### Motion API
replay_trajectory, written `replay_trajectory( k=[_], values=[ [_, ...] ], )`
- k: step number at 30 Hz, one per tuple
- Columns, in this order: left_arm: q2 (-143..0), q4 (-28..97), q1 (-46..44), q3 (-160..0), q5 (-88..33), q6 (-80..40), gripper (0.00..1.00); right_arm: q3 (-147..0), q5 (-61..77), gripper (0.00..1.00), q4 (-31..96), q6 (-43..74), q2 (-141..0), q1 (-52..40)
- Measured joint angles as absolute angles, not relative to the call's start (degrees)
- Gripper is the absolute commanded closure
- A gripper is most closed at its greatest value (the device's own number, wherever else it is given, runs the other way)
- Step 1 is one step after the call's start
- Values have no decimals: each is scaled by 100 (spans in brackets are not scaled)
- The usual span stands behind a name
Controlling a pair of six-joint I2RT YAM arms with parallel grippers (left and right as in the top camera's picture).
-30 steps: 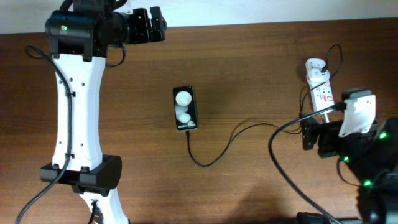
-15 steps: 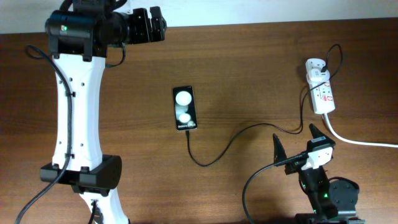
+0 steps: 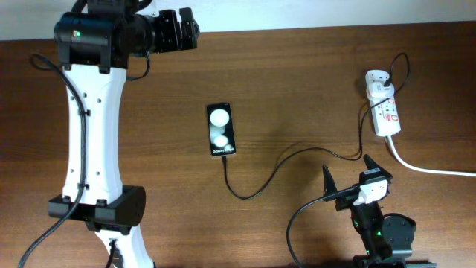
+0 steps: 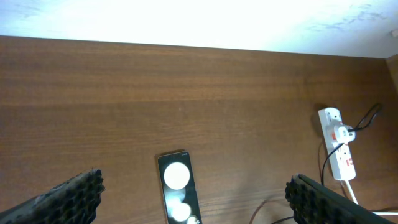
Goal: Plug charger to phone and switch on socket
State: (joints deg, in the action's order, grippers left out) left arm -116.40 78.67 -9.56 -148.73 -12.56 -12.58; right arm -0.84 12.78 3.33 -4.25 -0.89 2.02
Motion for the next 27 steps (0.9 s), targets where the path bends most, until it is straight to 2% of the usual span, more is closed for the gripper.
replay_trajectory(
  k=[20, 22, 27],
  values=[
    [-11636, 7881, -956, -14844, -1258, -1258, 1, -84, 1264, 1, 333, -425, -89, 202],
    [-11459, 7778, -956, -14352, -1258, -1258, 1, -84, 1262, 1, 336, -425, -91, 202],
    [-9570, 6154, -956, -10991, -515, -1258, 1, -84, 1243, 1, 336, -425, -80, 198]
  ],
)
